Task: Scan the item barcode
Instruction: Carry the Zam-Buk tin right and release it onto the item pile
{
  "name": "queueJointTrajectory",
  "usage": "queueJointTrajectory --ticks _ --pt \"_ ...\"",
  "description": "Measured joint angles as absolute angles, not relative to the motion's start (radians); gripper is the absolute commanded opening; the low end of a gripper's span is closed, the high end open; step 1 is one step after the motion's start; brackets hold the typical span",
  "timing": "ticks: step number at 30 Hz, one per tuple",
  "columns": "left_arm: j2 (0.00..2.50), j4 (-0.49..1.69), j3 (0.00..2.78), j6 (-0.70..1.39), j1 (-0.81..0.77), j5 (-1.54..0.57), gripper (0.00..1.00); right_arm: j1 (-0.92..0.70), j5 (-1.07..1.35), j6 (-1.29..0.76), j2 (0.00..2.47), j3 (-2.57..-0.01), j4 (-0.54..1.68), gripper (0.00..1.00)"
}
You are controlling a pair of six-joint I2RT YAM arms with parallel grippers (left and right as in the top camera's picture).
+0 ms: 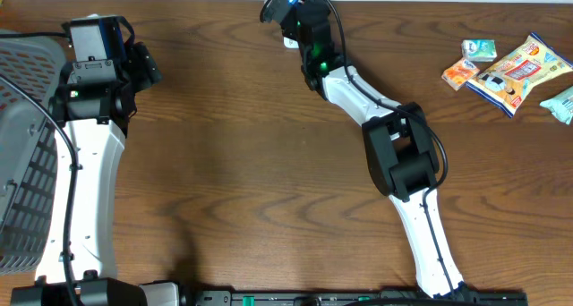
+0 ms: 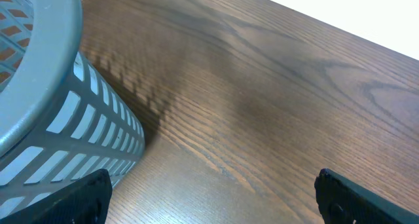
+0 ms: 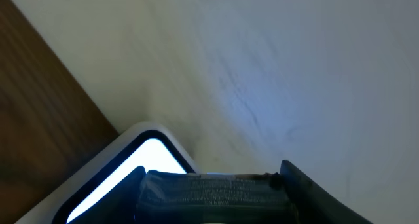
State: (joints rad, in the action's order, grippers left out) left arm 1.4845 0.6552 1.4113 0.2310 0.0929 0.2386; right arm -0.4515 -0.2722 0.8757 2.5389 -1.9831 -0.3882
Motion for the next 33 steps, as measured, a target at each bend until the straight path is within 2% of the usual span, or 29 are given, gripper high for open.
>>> queueJointTrajectory --ticks 13,21,23,25,30,33 --pt "1.485 0.655 1.411 0.231 0.093 0.239 0.98 -0.441 -0.418 0.875 2.534 -1.983 -0.398 0.34" --pt "1.485 0.655 1.411 0.231 0.093 0.239 0.98 -0.306 -0.711 0.868 2.452 -1.983 -0.384 0.30" --pt "1.485 0.656 1.411 0.231 0.093 0.239 0.98 -0.251 -0.805 0.844 2.431 -1.987 -0.319 0.34" --pt "1.485 0.655 1.411 0.231 0.093 0.239 0.98 -0.194 -0.882 0.804 2.419 -1.990 -0.224 0.41" --pt "1.485 0.655 1.411 0.231 0.093 0.239 0.98 -0.055 -0.977 0.645 2.417 -1.991 0.124 0.54" --pt "1.485 0.655 1.411 0.231 0.093 0.239 0.97 -0.002 -1.000 0.534 2.417 -1.989 0.271 0.70"
